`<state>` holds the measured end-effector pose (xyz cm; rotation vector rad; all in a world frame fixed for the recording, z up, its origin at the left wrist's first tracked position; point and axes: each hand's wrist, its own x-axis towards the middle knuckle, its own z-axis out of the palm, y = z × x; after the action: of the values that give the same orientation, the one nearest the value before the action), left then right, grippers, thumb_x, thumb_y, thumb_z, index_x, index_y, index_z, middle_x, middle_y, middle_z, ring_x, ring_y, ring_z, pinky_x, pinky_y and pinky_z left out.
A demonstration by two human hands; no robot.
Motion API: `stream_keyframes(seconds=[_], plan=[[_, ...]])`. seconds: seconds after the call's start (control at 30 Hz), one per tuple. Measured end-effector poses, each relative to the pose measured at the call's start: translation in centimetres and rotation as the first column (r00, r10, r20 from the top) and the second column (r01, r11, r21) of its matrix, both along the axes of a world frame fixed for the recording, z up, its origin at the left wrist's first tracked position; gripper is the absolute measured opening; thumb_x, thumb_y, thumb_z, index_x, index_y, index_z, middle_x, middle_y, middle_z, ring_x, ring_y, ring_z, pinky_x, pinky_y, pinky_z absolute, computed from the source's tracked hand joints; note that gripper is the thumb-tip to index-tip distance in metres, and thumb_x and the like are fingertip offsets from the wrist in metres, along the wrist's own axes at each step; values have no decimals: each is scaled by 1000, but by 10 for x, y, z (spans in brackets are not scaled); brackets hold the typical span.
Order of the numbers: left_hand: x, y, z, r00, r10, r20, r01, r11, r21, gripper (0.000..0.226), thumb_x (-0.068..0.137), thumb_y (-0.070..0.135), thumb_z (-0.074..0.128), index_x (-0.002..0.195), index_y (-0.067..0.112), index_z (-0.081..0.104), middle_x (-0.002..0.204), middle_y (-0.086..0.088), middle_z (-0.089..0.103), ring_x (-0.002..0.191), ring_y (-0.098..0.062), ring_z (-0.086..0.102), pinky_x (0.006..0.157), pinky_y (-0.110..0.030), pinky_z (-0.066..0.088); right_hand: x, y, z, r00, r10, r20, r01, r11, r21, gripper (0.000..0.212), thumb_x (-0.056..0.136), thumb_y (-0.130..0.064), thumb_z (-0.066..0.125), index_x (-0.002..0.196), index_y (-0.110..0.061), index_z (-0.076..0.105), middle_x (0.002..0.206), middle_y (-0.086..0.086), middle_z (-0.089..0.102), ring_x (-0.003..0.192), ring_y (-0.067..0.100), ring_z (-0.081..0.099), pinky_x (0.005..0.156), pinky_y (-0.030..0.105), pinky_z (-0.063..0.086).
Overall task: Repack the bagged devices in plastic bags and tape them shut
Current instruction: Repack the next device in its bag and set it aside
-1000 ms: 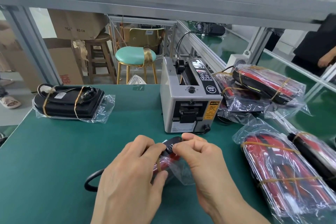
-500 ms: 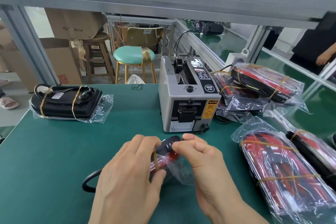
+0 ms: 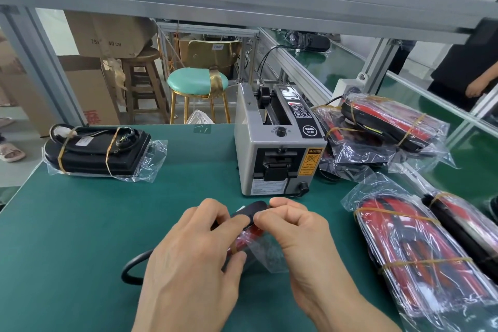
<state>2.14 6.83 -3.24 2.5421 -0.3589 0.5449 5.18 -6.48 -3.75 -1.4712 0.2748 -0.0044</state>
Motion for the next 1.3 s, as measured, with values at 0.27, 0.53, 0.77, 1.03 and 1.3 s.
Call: stream_keyframes(seconds=[0.27, 0.53, 0.77, 1.03, 1.3], plan=[[-1, -2, 0, 1000, 0, 18, 0, 1000, 24, 48, 41, 16, 92, 84, 27, 74, 78, 10, 57, 72, -9, 44, 40, -25, 43, 2, -2, -2, 997, 27, 68, -17, 989, -146, 16, 66, -5, 74, 51, -10, 70, 96, -4, 61, 74, -14, 55, 56, 1, 37], [-3, -5, 2, 998, 46, 42, -48, 998, 48, 47, 41, 15, 91, 83, 27, 75, 77, 8, 58, 65, -15, 57, 37, -27, 42, 4, -7, -6, 995, -5, 102, 20, 989, -149, 17, 69, -4, 73, 58, -16, 69, 78, -9, 63, 67, -5, 58, 59, 3, 39], [-3, -5, -3, 996, 46, 75, -47, 999, 5, 46, 40, 13, 92, 80, 26, 74, 77, 9, 59, 71, -9, 47, 40, -28, 44, 3, -4, -7, 984, 160, 83, -153, 984, -93, 16, 71, -22, 76, 84, -28, 68, 94, -8, 64, 81, 5, 64, 64, 16, 50], [-4, -4, -5, 996, 46, 72, -42, 998, -52, 46, 41, 15, 93, 77, 31, 70, 80, 18, 55, 71, -3, 46, 46, -20, 44, 19, -27, -14, 977, 200, 72, -192, 976, -101, 14, 89, -15, 63, 78, -20, 71, 73, -14, 67, 69, 0, 58, 65, 9, 46], [-4, -3, 2, 996, 18, 84, -21, 999, 29, 42, 53, 28, 70, 92, 39, 60, 81, 14, 54, 71, -5, 44, 48, -11, 30, 25, -44, -6, 852, 507, 134, -465, 848, -254, 20, 70, -31, 72, 89, -27, 76, 105, -19, 65, 102, 3, 62, 94, 29, 45]])
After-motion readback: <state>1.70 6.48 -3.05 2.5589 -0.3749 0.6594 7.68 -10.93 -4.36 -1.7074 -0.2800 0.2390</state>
